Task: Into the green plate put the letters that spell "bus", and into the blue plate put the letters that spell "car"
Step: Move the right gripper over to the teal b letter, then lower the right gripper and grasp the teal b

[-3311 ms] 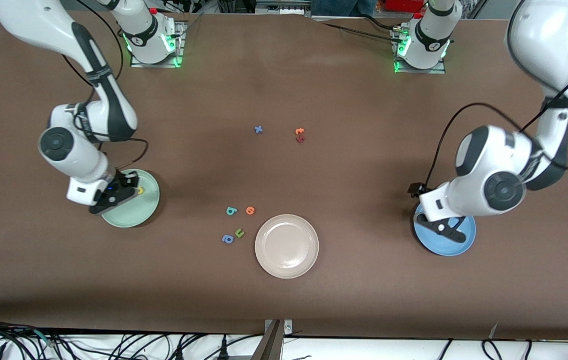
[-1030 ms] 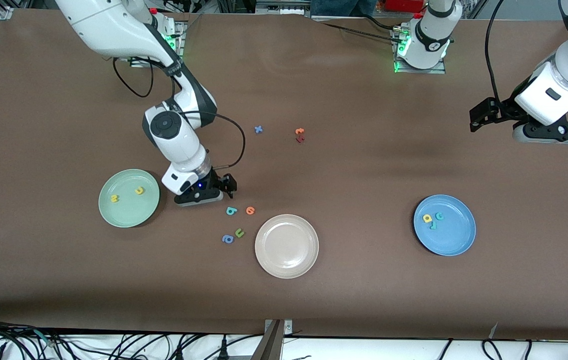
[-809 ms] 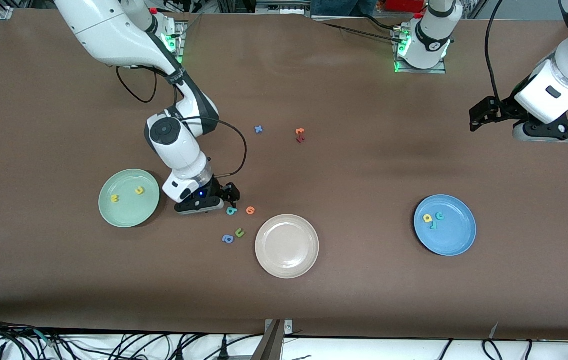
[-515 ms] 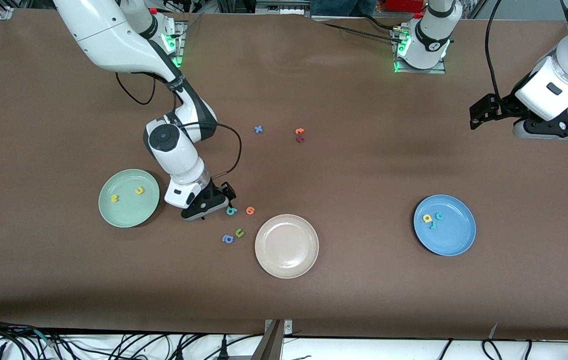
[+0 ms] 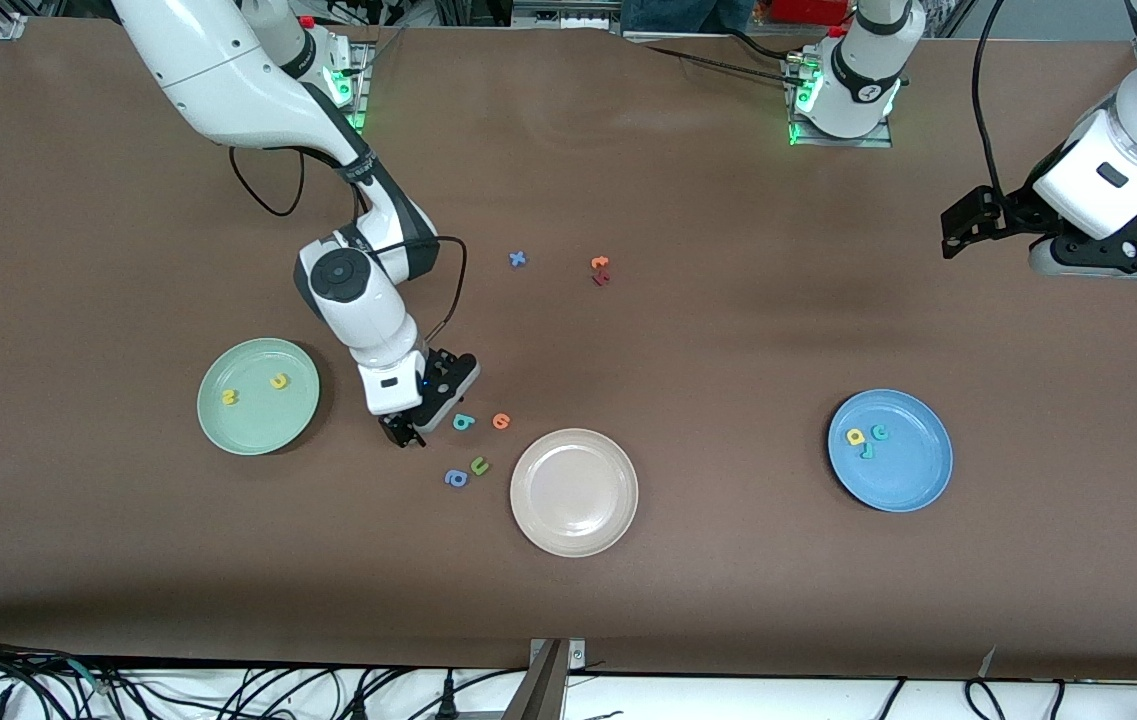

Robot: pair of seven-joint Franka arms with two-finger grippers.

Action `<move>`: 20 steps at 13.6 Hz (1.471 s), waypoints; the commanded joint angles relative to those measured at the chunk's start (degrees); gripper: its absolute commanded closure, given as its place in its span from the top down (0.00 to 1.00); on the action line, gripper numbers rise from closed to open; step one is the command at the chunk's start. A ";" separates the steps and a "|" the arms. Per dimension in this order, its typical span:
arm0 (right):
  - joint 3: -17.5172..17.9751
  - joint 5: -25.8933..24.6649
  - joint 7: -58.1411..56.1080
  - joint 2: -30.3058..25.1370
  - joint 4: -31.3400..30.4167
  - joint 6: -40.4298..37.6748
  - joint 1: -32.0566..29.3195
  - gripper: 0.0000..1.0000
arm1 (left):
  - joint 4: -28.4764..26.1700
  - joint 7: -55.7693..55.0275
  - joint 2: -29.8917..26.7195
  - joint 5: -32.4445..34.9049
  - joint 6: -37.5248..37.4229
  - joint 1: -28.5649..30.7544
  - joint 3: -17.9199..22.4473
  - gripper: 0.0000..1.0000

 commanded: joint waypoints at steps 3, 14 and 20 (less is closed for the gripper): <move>-0.29 -2.11 -1.31 3.76 2.34 0.50 1.86 0.98 | 0.78 0.07 -0.37 0.77 -1.23 -0.09 -0.21 1.00; -1.61 -1.67 1.68 6.31 3.39 4.01 2.48 0.81 | 0.78 0.16 -0.37 0.68 -1.32 -0.01 -0.12 1.00; -2.05 0.09 1.76 7.46 4.27 6.30 3.00 0.71 | 0.78 0.07 -0.37 0.68 -1.32 -0.01 -0.12 1.00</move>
